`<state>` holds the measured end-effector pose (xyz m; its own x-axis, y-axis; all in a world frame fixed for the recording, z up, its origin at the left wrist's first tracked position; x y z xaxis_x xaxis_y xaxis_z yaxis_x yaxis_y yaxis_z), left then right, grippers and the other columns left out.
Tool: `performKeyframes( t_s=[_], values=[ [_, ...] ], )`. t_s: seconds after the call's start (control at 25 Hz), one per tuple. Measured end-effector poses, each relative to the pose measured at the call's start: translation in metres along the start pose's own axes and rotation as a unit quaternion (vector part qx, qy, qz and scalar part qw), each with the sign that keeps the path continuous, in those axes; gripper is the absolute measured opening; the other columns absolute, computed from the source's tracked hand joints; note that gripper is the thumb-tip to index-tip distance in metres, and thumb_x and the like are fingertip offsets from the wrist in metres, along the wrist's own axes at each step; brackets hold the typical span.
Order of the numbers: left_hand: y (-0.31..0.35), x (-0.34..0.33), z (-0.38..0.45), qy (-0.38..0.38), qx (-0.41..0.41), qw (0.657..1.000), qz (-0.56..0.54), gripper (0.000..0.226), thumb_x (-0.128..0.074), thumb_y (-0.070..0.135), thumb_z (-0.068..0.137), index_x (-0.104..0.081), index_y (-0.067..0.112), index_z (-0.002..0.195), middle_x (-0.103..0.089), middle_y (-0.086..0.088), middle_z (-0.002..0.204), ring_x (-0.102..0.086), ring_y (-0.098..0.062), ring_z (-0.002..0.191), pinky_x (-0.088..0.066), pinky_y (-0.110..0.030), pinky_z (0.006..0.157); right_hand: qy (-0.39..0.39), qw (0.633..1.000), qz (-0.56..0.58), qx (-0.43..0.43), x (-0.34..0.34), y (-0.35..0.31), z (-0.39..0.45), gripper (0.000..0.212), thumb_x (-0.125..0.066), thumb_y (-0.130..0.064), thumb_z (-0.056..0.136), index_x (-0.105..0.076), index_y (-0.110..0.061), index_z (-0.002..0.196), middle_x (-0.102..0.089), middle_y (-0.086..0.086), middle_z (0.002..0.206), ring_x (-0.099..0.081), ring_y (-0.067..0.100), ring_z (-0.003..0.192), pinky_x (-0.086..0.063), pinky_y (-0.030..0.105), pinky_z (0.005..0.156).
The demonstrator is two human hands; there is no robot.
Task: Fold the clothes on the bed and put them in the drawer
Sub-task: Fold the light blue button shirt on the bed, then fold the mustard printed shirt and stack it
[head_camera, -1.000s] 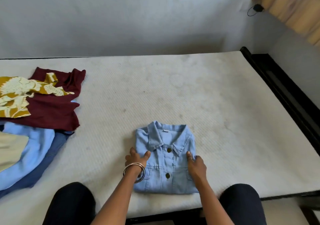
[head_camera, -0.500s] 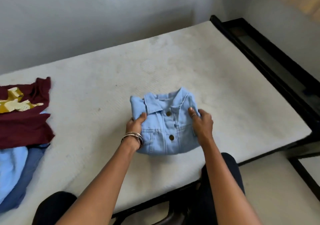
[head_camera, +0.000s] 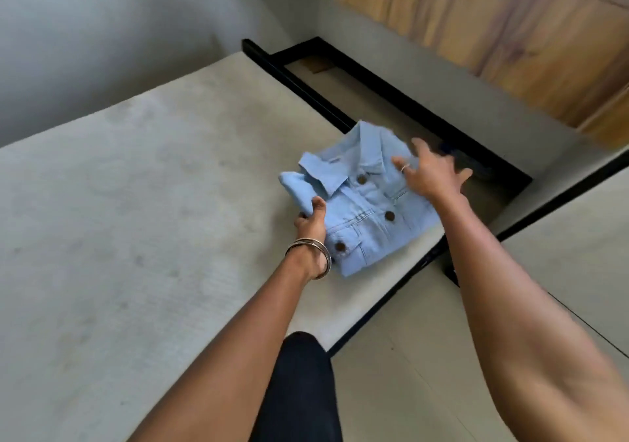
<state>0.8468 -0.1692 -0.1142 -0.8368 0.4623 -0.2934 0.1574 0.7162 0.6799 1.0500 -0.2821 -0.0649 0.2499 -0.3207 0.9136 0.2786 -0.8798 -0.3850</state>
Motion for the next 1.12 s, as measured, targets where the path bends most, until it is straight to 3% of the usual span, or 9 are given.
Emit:
performKeyframes(
  t_s=[0.16, 0.28, 0.4, 0.48, 0.56, 0.64, 0.76, 0.92, 1.12],
  values=[
    [-0.049, 0.008, 0.004, -0.064, 0.129, 0.964, 0.223, 0.058, -0.059, 0.052, 0.089, -0.034, 0.025, 0.134, -0.051, -0.004, 0.130, -0.060, -0.032, 0.107, -0.050, -0.055, 0.088, -0.047, 0.995, -0.082, -0.020, -0.062, 0.019, -0.021, 0.068, -0.046, -0.059, 0.095, -0.035, -0.016, 0.146, -0.036, 0.021, 0.149, -0.027, 0.045, 0.138, -0.020, 0.066, 0.109],
    [-0.054, 0.024, 0.014, -0.058, 0.103, 0.969, 0.219, 0.046, -0.058, 0.043, 0.093, -0.041, 0.026, 0.133, -0.059, -0.006, 0.118, -0.065, -0.026, 0.088, -0.054, -0.041, 0.076, -0.056, 0.995, -0.058, 0.059, -0.113, 0.012, -0.061, 0.072, -0.042, -0.065, 0.093, -0.021, -0.032, 0.154, -0.005, 0.012, 0.163, -0.005, 0.042, 0.147, -0.015, 0.064, 0.112],
    [-0.045, 0.042, 0.017, -0.014, 0.076, 0.964, 0.254, 0.023, -0.056, 0.033, 0.096, -0.054, 0.019, 0.114, -0.064, -0.009, 0.102, -0.061, -0.020, 0.068, -0.047, -0.030, 0.060, -0.162, 0.971, -0.152, 0.083, -0.150, 0.020, -0.074, 0.073, -0.024, -0.074, 0.092, 0.005, -0.047, 0.153, 0.029, 0.002, 0.160, 0.029, 0.039, 0.144, 0.007, 0.063, 0.116],
    [-0.033, 0.059, 0.015, 0.002, 0.052, 0.954, 0.295, 0.018, -0.055, 0.028, 0.097, -0.057, 0.016, 0.110, -0.067, -0.008, 0.097, -0.060, -0.019, 0.065, -0.044, -0.027, 0.059, -0.232, 0.953, -0.186, 0.054, -0.145, 0.021, -0.060, 0.076, -0.025, -0.077, 0.090, 0.010, -0.050, 0.151, 0.034, 0.000, 0.158, 0.031, 0.040, 0.143, 0.010, 0.065, 0.115],
    [-0.017, 0.081, 0.007, 0.015, 0.032, 0.947, 0.320, 0.016, -0.055, 0.024, 0.097, -0.059, 0.014, 0.108, -0.068, -0.007, 0.094, -0.060, -0.018, 0.064, -0.044, -0.025, 0.058, -0.267, 0.940, -0.211, 0.018, -0.128, 0.008, -0.057, 0.074, -0.036, -0.072, 0.091, -0.002, -0.048, 0.152, 0.020, 0.003, 0.163, 0.019, 0.043, 0.146, 0.004, 0.068, 0.112],
    [0.000, 0.106, -0.007, 0.045, 0.004, 0.940, 0.337, 0.014, -0.056, 0.023, 0.095, -0.062, 0.015, 0.105, -0.069, -0.007, 0.091, -0.060, -0.018, 0.063, -0.045, -0.022, 0.054, -0.229, 0.948, -0.219, 0.002, -0.115, -0.017, -0.069, 0.054, -0.047, -0.053, 0.096, -0.037, -0.033, 0.145, -0.019, 0.012, 0.160, -0.011, 0.046, 0.145, -0.011, 0.068, 0.111],
    [0.024, 0.143, -0.036, 0.070, -0.061, 0.925, 0.368, 0.012, -0.059, 0.018, 0.092, -0.067, 0.012, 0.099, -0.072, -0.010, 0.088, -0.061, -0.019, 0.061, -0.042, -0.017, 0.043, -0.149, 0.987, -0.065, 0.021, -0.119, -0.068, -0.112, 0.022, -0.054, -0.035, 0.095, -0.064, -0.021, 0.107, -0.059, 0.009, 0.121, -0.048, 0.033, 0.122, -0.027, 0.059, 0.108],
    [0.057, 0.217, -0.095, 0.093, -0.164, 0.908, 0.375, 0.016, -0.058, 0.011, 0.092, -0.069, 0.006, 0.101, -0.072, -0.014, 0.086, -0.062, -0.019, 0.059, -0.041, -0.011, 0.042, -0.157, 0.966, 0.173, 0.114, -0.134, -0.162, -0.207, 0.012, -0.060, -0.026, 0.092, -0.071, -0.023, 0.092, -0.067, -0.002, 0.086, -0.062, 0.020, 0.091, -0.048, 0.048, 0.095],
    [0.085, 0.356, -0.172, 0.184, -0.258, 0.880, 0.354, 0.016, -0.056, 0.012, 0.091, -0.071, 0.016, 0.092, -0.073, -0.004, 0.075, -0.070, -0.021, 0.066, -0.058, -0.031, 0.073, -0.205, 0.904, 0.259, 0.271, -0.157, -0.274, -0.334, 0.028, -0.048, -0.002, 0.082, -0.066, -0.023, 0.081, -0.069, -0.005, 0.069, -0.069, 0.019, 0.073, -0.056, 0.046, 0.077]
  ],
)
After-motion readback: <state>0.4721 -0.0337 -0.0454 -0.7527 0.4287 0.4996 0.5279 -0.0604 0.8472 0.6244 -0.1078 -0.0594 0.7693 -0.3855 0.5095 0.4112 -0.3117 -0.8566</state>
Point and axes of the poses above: each hand's wrist, its own z-axis towards the middle knuckle, its own x-axis out of the back of the hand, y = z × x, the point moved 3 cm from there along z, towards the middle knuckle
